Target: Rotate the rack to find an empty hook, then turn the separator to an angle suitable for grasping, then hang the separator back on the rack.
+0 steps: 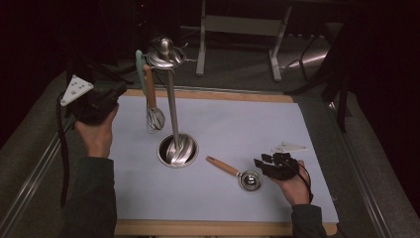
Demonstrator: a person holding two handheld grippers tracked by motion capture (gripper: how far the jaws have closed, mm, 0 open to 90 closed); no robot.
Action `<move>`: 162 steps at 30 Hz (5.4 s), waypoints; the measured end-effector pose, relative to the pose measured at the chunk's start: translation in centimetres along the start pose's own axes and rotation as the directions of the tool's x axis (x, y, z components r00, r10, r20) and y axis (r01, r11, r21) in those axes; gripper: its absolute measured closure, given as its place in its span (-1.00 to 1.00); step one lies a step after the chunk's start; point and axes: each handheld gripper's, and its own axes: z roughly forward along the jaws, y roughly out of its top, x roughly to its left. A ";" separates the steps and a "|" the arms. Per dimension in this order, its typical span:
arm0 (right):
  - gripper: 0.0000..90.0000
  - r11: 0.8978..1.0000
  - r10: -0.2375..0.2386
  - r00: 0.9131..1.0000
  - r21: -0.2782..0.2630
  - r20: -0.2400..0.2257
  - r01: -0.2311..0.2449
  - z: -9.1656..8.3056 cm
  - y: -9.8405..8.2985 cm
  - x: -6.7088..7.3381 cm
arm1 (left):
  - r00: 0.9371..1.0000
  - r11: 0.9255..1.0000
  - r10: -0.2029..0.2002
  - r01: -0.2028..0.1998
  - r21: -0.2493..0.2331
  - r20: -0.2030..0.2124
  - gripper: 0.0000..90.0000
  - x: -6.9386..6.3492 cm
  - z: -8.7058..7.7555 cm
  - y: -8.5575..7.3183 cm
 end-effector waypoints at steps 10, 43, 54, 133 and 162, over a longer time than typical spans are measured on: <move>0.33 1.000 -0.031 0.999 0.006 0.011 0.031 0.1 0.2 0.4 | 1.000 0.998 -0.006 0.004 0.070 0.029 0.82 0.0 -0.3 -3.9; 0.58 0.972 -0.148 0.982 0.167 -0.119 0.167 4.2 1.7 3.1 | 0.992 0.942 -0.119 0.100 0.321 0.038 0.61 -1.2 -1.8 -19.2; 0.47 0.949 -0.112 0.971 0.267 -0.212 0.168 6.9 1.5 3.6 | 0.989 0.937 -0.140 0.119 0.330 0.041 0.58 -1.2 -1.7 -20.0; 0.58 0.911 0.008 0.971 0.402 -0.238 0.091 8.9 4.3 5.8 | 0.991 0.935 -0.128 0.107 0.337 0.039 0.56 -1.5 -1.7 -20.3; 0.58 0.961 -0.042 0.964 0.254 -0.264 0.112 7.1 5.8 6.2 | 0.992 0.935 -0.123 0.102 0.341 0.039 0.56 -1.6 -1.7 -20.3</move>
